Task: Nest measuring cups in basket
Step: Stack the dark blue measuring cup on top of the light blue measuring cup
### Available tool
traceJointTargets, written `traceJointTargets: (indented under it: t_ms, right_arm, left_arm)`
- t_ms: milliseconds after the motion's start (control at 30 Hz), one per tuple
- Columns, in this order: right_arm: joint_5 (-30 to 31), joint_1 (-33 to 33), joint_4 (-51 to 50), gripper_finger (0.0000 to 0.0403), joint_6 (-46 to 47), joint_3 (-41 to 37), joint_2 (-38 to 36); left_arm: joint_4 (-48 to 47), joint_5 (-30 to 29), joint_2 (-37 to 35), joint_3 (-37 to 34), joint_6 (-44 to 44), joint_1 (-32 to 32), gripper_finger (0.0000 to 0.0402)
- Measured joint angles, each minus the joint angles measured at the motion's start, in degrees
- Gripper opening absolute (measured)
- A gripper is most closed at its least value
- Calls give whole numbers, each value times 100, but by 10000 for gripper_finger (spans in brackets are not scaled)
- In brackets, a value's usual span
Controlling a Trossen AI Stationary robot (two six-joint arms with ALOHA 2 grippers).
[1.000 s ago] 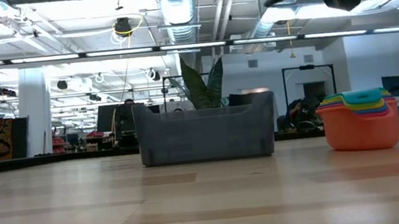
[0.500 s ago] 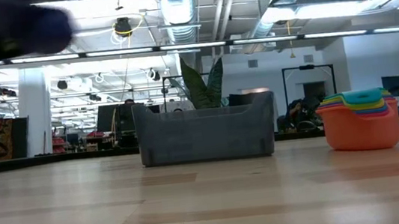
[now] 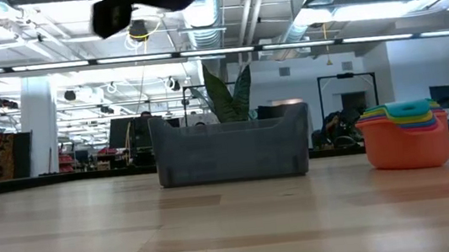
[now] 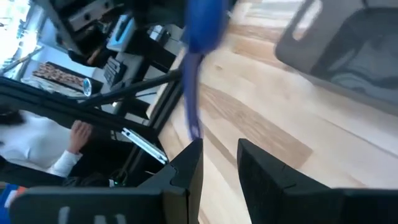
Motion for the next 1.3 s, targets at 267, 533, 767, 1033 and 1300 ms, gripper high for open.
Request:
traceJointTargets:
  t_ms: [267, 533, 767, 1033, 1300]
  right_arm:
    - [-80, -236, -72, 122, -521, 162, -17]
    - [-434, -361, -141, 122, -525, 162, -2]
    - [-589, -363, -363, 117, -465, 162, -2]
    - [-622, -361, -666, 63, -322, 162, -2]
    - [-623, -385, -714, 13, -321, 162, -6]
  left_arm:
    - [63, 492, 627, 526, 373, 311, 0]
    - [94, 569, 1178, 1059, 540, 396, 0]
    - [203, 673, 1352, 1131, 457, 488, 0]
    - [398, 744, 1391, 1142, 416, 549, 0]
    - [474, 848, 1396, 1135, 454, 589, 0]
